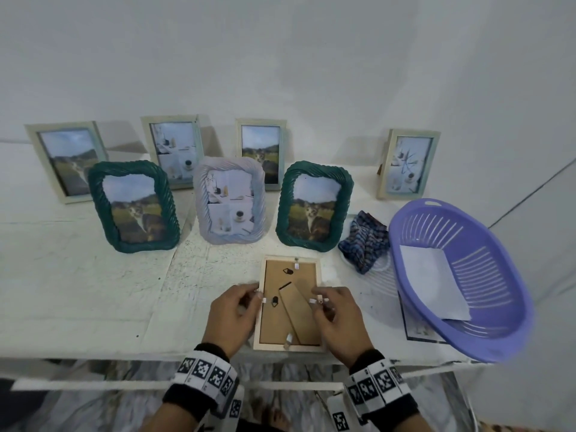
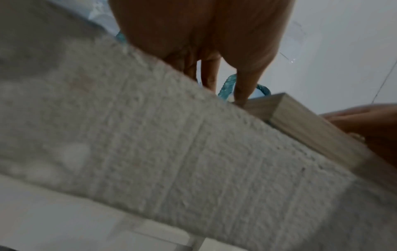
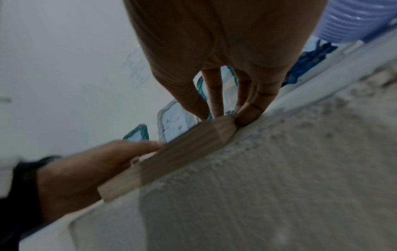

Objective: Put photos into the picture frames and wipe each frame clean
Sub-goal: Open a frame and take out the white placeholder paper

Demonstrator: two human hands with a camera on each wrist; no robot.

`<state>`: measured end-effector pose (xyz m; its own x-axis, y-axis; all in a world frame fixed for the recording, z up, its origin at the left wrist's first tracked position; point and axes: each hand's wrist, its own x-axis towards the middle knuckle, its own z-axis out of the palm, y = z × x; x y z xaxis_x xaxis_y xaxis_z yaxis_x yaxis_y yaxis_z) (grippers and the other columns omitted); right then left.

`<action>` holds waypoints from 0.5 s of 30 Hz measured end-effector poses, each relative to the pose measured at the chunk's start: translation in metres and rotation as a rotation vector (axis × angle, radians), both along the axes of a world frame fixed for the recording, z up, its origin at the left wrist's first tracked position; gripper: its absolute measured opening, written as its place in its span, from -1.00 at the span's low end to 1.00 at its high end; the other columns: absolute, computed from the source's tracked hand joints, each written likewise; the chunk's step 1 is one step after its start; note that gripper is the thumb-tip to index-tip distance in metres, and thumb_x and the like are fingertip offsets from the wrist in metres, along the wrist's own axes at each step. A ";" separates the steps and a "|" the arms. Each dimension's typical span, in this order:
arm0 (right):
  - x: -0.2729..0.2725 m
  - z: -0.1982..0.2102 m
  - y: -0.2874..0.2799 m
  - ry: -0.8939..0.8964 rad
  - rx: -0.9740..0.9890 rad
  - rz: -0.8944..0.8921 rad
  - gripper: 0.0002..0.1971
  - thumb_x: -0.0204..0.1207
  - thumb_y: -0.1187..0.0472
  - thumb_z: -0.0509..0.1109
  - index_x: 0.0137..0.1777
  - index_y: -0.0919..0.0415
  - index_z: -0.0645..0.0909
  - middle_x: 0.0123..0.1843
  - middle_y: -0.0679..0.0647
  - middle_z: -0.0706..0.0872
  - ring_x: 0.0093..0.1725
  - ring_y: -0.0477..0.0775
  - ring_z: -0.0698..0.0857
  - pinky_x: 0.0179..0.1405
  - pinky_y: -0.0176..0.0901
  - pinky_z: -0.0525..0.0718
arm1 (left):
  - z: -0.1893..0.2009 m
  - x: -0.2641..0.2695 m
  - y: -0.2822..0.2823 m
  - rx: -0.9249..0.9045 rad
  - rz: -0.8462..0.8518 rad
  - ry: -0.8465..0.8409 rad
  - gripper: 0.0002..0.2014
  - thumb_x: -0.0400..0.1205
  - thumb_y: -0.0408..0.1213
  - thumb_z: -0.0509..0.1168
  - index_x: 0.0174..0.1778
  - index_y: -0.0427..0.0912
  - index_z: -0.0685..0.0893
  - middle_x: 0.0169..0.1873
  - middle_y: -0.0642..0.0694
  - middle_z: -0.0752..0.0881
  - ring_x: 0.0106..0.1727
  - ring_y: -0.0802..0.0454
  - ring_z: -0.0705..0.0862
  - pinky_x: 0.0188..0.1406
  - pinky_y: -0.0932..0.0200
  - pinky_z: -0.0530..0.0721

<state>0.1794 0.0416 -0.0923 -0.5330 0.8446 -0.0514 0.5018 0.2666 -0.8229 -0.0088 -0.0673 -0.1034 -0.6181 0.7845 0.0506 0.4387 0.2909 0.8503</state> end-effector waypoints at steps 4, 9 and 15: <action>0.000 -0.002 -0.005 -0.111 0.173 0.079 -0.70 0.50 0.12 0.30 0.21 0.12 0.66 0.15 0.03 0.45 -0.11 -0.10 0.53 -0.04 -0.40 0.45 | -0.001 0.005 -0.004 -0.059 -0.072 0.120 -0.61 0.43 0.28 0.29 0.06 0.16 0.67 -0.22 0.16 0.65 -0.17 0.23 0.63 -0.21 0.33 0.60; -0.002 -0.004 -0.009 -0.124 0.242 0.089 -0.86 0.51 0.17 0.34 0.00 0.14 0.69 0.11 0.06 0.47 -0.21 -0.02 0.57 -0.14 -0.33 0.46 | -0.004 0.004 -0.004 -0.078 -0.036 0.097 -0.61 0.47 -0.02 0.52 0.19 0.04 0.68 -0.22 0.14 0.67 -0.20 0.22 0.65 -0.17 0.27 0.65; -0.002 -0.004 -0.005 -0.158 0.248 0.098 -0.98 0.53 0.27 0.36 -0.11 0.20 0.61 0.08 0.04 0.47 -0.30 -0.06 0.51 -0.24 -0.32 0.38 | -0.006 0.007 0.005 -0.142 0.047 0.153 -0.68 0.52 0.01 0.45 0.13 -0.03 0.69 -0.32 0.13 0.67 -0.25 0.17 0.66 -0.15 0.15 0.65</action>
